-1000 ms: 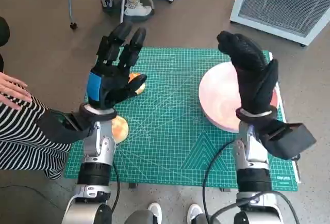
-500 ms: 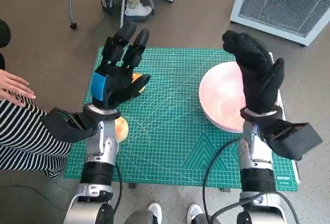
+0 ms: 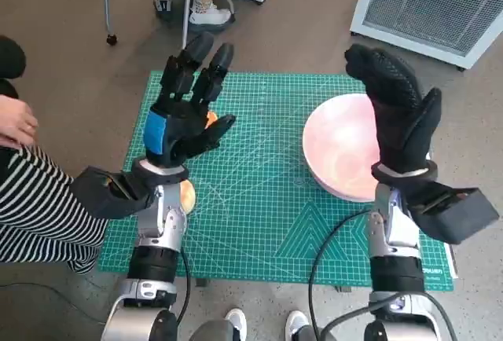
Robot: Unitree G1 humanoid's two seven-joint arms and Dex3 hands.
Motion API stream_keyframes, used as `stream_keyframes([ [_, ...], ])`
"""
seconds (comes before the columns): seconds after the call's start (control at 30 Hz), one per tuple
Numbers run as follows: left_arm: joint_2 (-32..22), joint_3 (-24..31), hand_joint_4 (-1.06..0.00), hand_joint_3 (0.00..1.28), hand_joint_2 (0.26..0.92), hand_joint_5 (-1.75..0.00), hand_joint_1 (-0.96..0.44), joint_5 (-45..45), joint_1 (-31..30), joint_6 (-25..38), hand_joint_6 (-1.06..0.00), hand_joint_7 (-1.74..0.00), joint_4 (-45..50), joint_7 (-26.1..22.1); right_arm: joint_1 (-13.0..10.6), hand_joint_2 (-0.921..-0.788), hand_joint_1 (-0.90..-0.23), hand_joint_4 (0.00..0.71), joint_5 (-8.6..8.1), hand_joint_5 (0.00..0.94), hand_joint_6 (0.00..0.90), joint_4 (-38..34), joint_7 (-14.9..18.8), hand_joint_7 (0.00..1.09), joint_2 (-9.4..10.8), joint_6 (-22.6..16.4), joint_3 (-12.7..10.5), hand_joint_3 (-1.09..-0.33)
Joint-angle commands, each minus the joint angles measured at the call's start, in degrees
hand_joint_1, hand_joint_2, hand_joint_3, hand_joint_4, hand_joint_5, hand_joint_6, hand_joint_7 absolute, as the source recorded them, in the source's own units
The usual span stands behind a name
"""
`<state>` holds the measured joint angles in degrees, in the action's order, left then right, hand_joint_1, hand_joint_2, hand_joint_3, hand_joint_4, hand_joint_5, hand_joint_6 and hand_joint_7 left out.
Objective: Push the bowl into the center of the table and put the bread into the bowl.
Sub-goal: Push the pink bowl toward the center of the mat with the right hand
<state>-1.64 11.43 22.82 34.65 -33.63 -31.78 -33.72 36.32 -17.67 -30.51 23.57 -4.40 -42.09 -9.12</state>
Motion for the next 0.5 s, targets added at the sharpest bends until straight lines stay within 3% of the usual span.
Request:
stream_keyframes([
  [0.03,0.7,0.0,-0.17,0.28,0.921,-0.01,-0.36,0.6,1.1,-0.9,-0.06,-0.50,-1.0,-0.4,-2.0,-0.921,-0.634,0.169,0.66,0.006,0.073,0.2,-0.2,0.42,-0.6,0.3,-0.3,-0.792],
  [0.5,1.3,-0.4,-0.21,0.29,0.921,-0.02,-0.36,1.2,1.7,0.6,-0.08,-0.52,-0.5,-0.7,-3.4,-0.921,-0.649,0.168,1.17,0.004,0.085,2.6,-2.0,0.42,-1.2,1.7,-0.6,-0.787],
])
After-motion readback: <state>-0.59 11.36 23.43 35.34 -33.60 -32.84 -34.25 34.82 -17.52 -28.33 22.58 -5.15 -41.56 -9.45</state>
